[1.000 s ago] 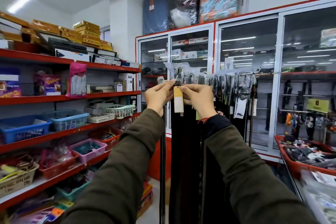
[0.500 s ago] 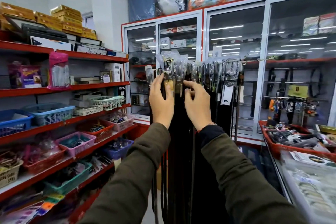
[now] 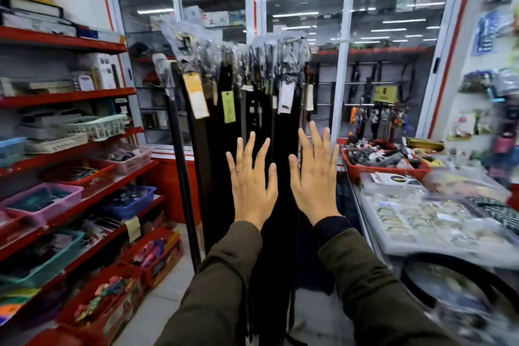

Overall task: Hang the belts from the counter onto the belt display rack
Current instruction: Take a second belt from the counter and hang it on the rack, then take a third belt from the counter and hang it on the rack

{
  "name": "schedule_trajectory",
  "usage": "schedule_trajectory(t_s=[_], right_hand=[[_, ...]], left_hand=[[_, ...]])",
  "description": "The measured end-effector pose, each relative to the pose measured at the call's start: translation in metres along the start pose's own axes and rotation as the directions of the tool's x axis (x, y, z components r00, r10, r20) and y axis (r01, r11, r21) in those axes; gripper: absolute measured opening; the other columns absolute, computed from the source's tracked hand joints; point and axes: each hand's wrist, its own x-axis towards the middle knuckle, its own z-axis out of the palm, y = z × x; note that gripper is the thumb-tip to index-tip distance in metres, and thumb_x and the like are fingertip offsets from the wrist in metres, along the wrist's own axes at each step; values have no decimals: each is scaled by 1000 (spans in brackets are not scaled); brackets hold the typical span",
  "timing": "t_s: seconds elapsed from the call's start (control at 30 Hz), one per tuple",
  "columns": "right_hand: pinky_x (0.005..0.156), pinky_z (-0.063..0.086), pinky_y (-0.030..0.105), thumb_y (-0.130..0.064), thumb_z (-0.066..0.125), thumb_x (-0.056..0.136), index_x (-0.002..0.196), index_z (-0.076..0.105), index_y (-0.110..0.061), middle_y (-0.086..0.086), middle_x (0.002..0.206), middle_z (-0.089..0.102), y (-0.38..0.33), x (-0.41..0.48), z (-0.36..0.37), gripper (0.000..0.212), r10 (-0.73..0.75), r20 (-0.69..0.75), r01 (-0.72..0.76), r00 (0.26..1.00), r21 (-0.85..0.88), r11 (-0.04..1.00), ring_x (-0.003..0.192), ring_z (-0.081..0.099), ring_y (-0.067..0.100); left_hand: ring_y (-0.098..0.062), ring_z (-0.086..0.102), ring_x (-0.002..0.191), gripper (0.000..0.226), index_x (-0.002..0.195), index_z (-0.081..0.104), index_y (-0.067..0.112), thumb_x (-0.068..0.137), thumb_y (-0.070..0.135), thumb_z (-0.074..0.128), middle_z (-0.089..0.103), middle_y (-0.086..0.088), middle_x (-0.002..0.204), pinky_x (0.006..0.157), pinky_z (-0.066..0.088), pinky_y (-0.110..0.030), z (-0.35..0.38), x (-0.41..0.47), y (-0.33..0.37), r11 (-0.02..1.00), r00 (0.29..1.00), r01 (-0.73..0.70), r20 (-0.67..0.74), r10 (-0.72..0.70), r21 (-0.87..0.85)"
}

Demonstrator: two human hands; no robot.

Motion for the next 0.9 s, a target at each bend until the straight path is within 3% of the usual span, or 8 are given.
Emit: schedule_trajectory(t_s=[0.3, 0.53, 0.63, 0.73, 0.9], right_hand=[[128, 3, 58, -37, 38, 106, 158, 32, -21, 2, 173, 10, 102, -84, -35, 55, 230, 120, -197, 966, -239, 951, 161, 0, 27], [127, 4, 60, -23, 47, 100, 154, 36, -21, 0, 172, 14, 187, -151, -79, 55, 467, 215, -331, 858, -463, 822, 161, 4, 30], [126, 2, 61, -8, 51, 92, 157, 31, -17, 1, 171, 17, 222, -174, -100, 69, 583, 263, -360, 769, -575, 735, 161, 6, 29], [126, 1, 59, -14, 57, 93, 160, 23, -15, 0, 172, 16, 256, -192, -118, 75, 703, 324, -360, 633, -680, 639, 160, 5, 28], [126, 3, 62, -19, 49, 99, 154, 35, -12, 4, 169, 21, 297, -212, -135, 58, 809, 388, -285, 442, -794, 536, 160, 6, 30]], left_hand=[[-20, 2, 160, 49, 155, 35, 27, 106, 34, 39, 17, 3, 170, 129, -5, -45, 83, -81, 61, 991, 967, 23, 255, 11, -129], [-21, 4, 159, 48, 155, 36, 24, 107, 30, 39, 20, 2, 169, 129, -3, -48, 143, -138, 109, 966, 875, 34, 475, 94, -255], [-21, 3, 159, 51, 157, 31, 23, 107, 32, 38, 20, 2, 169, 129, -6, -44, 172, -156, 127, 960, 760, 34, 631, 155, -278], [-21, 7, 159, 55, 158, 30, 19, 106, 33, 40, 25, 0, 168, 129, -5, -41, 199, -170, 150, 943, 593, -18, 755, 279, -333], [-22, 16, 157, 59, 159, 26, 13, 106, 37, 40, 31, -5, 165, 129, 2, -40, 227, -186, 194, 921, 366, -99, 847, 385, -376]])
